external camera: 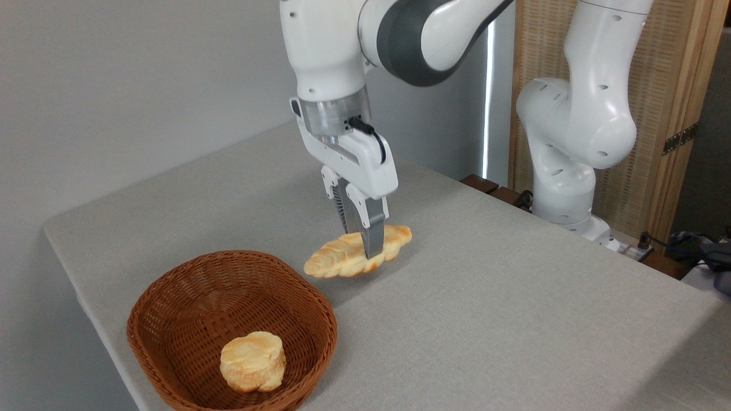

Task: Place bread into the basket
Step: 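Lift the bread roll and carry it toward the wicker basket, then lower the bread roll into the basket beside the round bun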

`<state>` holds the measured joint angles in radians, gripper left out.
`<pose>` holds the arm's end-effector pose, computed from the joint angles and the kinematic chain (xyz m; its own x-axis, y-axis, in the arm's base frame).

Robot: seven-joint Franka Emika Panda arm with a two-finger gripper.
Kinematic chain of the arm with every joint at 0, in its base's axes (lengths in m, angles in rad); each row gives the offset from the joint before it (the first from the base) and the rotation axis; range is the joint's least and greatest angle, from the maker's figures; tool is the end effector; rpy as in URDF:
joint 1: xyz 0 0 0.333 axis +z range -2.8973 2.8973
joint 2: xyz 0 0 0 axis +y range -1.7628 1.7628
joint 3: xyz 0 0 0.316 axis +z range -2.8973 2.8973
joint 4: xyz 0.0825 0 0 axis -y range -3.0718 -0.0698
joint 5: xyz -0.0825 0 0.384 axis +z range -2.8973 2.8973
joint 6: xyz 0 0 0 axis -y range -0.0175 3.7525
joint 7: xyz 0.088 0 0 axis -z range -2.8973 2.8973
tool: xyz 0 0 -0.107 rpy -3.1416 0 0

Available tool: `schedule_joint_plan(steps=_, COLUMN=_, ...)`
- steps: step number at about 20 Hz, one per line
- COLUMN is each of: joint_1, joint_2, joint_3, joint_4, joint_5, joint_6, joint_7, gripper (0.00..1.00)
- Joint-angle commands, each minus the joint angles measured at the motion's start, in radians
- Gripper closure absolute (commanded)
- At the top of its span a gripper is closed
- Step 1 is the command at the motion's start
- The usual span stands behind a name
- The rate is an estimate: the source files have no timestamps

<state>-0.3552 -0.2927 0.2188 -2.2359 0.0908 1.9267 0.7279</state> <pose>0.4603 -0.0514 0.4846 0.6161 -0.7870 -0.0312 -0.7875 -0.6164 -0.0013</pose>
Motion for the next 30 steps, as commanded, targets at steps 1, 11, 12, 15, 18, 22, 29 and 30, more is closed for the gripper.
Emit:
schedule_joint_plan(steps=1, joint_1=-0.010, joint_2=-0.006, joint_3=0.013, joint_4=0.050, joint_5=-0.023, joint_6=-0.026, joint_7=0.008, gripper=0.52)
schedule_joint_plan(steps=11, joint_1=-0.011, joint_2=0.035, joint_3=0.010, joint_4=0.056, joint_5=-0.086, joint_6=0.299, joint_7=0.001, gripper=0.44)
schedule_joint_plan(steps=12, joint_1=-0.011, joint_2=0.037, joint_3=0.011, joint_4=0.056, joint_5=-0.092, joint_6=0.322, joint_7=0.001, gripper=0.44)
schedule_joint_plan(steps=15, joint_1=-0.011, joint_2=0.055, joint_3=0.011, joint_4=0.056, joint_5=-0.108, joint_6=0.417, joint_7=0.001, gripper=0.44)
schedule_joint_plan(steps=18, joint_1=-0.011, joint_2=0.081, joint_3=0.011, joint_4=0.056, joint_5=-0.147, joint_6=0.486, joint_7=-0.001, gripper=0.34)
schedule_joint_plan(steps=22, joint_1=-0.011, joint_2=0.130, joint_3=0.007, joint_4=0.056, joint_5=-0.178, joint_6=0.578, joint_7=-0.004, gripper=0.12)
schedule_joint_plan(steps=29, joint_1=-0.011, joint_2=0.198, joint_3=0.007, joint_4=0.056, joint_5=-0.180, joint_6=0.682, joint_7=-0.005, gripper=0.00)
schedule_joint_plan(steps=30, joint_1=-0.011, joint_2=0.210, joint_3=0.007, joint_4=0.056, joint_5=-0.180, joint_6=0.699, joint_7=-0.005, gripper=0.00)
